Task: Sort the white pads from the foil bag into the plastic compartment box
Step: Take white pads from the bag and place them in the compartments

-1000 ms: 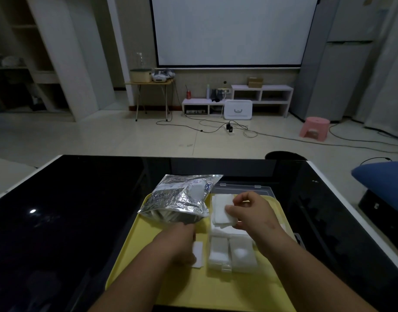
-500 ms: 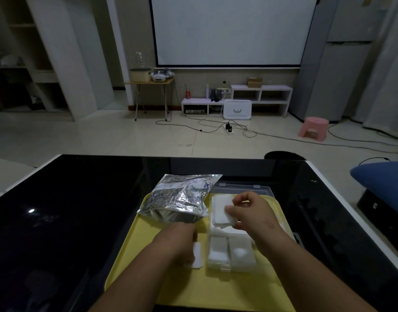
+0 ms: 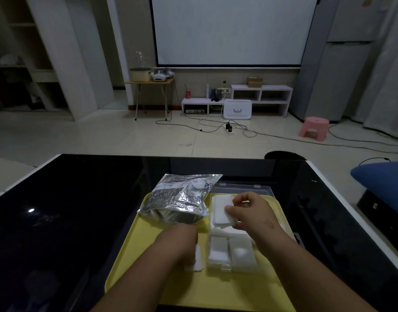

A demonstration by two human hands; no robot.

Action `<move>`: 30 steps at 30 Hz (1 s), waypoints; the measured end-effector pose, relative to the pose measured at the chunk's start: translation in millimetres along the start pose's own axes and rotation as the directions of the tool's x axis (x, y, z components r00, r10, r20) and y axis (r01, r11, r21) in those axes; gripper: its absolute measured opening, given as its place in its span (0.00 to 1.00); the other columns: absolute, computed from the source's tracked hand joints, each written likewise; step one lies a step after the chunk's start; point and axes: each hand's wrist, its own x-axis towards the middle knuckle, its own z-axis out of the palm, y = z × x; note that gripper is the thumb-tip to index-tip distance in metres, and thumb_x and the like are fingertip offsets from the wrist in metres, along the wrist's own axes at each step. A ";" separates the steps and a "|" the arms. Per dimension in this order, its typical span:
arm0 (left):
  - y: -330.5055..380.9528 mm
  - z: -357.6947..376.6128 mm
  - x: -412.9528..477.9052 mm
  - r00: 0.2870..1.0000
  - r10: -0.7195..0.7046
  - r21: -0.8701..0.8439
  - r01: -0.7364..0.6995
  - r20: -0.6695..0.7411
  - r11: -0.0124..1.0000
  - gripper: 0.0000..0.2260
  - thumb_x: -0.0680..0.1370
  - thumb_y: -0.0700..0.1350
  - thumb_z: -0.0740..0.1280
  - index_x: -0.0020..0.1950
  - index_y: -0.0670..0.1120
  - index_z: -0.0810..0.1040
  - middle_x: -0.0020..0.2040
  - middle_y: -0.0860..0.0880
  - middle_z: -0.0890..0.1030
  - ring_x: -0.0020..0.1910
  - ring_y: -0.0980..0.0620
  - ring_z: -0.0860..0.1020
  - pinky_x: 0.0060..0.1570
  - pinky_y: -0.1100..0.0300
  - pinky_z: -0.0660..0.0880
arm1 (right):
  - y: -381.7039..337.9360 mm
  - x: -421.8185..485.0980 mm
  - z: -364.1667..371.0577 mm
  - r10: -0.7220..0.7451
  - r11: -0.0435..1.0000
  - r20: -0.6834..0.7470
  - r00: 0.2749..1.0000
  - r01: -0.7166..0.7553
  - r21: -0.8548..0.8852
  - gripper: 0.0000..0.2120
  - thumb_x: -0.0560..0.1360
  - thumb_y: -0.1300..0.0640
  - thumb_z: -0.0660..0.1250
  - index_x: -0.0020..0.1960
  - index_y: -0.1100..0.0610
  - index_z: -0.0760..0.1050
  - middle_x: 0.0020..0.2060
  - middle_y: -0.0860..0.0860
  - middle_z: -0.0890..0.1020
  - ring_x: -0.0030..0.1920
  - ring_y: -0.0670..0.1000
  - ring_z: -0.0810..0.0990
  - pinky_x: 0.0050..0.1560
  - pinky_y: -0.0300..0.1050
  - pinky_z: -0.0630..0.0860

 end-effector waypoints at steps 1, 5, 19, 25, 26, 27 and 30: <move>0.0 0.2 -0.2 1.000 -0.004 0.002 0.004 -0.003 1.000 0.21 0.66 0.44 0.76 0.57 0.48 0.79 0.56 0.48 0.81 0.54 0.47 0.79 0.45 0.55 0.76 | -0.1 -0.3 -0.1 -0.001 1.000 0.000 1.000 0.001 -0.002 0.09 0.72 0.66 0.72 0.49 0.61 0.75 0.49 0.62 0.81 0.46 0.60 0.82 0.39 0.49 0.80; 0.2 -0.4 -1.8 1.000 -0.019 -0.010 0.020 0.015 1.000 0.20 0.66 0.47 0.76 0.57 0.47 0.79 0.55 0.48 0.81 0.54 0.47 0.79 0.44 0.55 0.74 | -0.3 -0.8 -0.8 0.000 1.000 0.000 1.000 0.000 -0.010 0.09 0.72 0.65 0.72 0.49 0.61 0.75 0.48 0.60 0.81 0.50 0.62 0.82 0.42 0.52 0.81; -0.3 -13.5 -9.3 0.992 0.107 -0.319 -0.123 -0.068 0.940 0.07 0.75 0.41 0.65 0.45 0.52 0.69 0.47 0.50 0.76 0.44 0.49 0.74 0.33 0.59 0.66 | -3.5 -0.6 -1.8 0.011 1.000 -0.014 1.000 -0.012 -0.012 0.09 0.72 0.65 0.72 0.51 0.63 0.74 0.50 0.62 0.81 0.51 0.63 0.82 0.46 0.56 0.81; -9.5 -30.3 -10.3 0.955 0.059 -0.679 -0.248 -0.290 0.691 0.14 0.71 0.35 0.67 0.45 0.55 0.72 0.38 0.51 0.77 0.35 0.49 0.75 0.32 0.55 0.73 | -3.1 1.3 -5.2 0.014 1.000 -0.025 1.000 -0.013 0.012 0.09 0.72 0.64 0.72 0.50 0.61 0.75 0.49 0.60 0.81 0.48 0.59 0.82 0.43 0.53 0.81; -7.9 -31.5 -11.2 0.948 0.039 -0.725 -0.268 -0.316 0.634 0.15 0.71 0.34 0.69 0.46 0.54 0.72 0.37 0.50 0.76 0.34 0.50 0.74 0.32 0.56 0.73 | -2.9 1.2 -5.9 0.011 1.000 -0.028 1.000 -0.011 0.014 0.09 0.72 0.64 0.72 0.50 0.61 0.75 0.49 0.59 0.82 0.48 0.59 0.82 0.42 0.51 0.81; -6.2 -32.2 -11.0 0.942 0.017 -0.760 -0.282 -0.337 0.585 0.16 0.70 0.34 0.71 0.46 0.53 0.73 0.37 0.49 0.76 0.33 0.51 0.73 0.31 0.57 0.73 | -3.6 0.9 -6.4 0.009 1.000 -0.029 1.000 -0.008 0.016 0.09 0.72 0.64 0.72 0.51 0.61 0.75 0.48 0.59 0.82 0.48 0.59 0.82 0.42 0.51 0.81; -2.3 -32.3 -8.3 0.934 -0.063 -0.823 -0.277 -0.352 0.495 0.15 0.70 0.35 0.74 0.45 0.51 0.73 0.39 0.47 0.78 0.33 0.50 0.76 0.27 0.60 0.72 | -4.4 -0.4 -8.7 0.005 0.999 -0.027 1.000 -0.004 0.032 0.10 0.72 0.65 0.72 0.51 0.62 0.75 0.47 0.59 0.82 0.47 0.58 0.83 0.44 0.53 0.81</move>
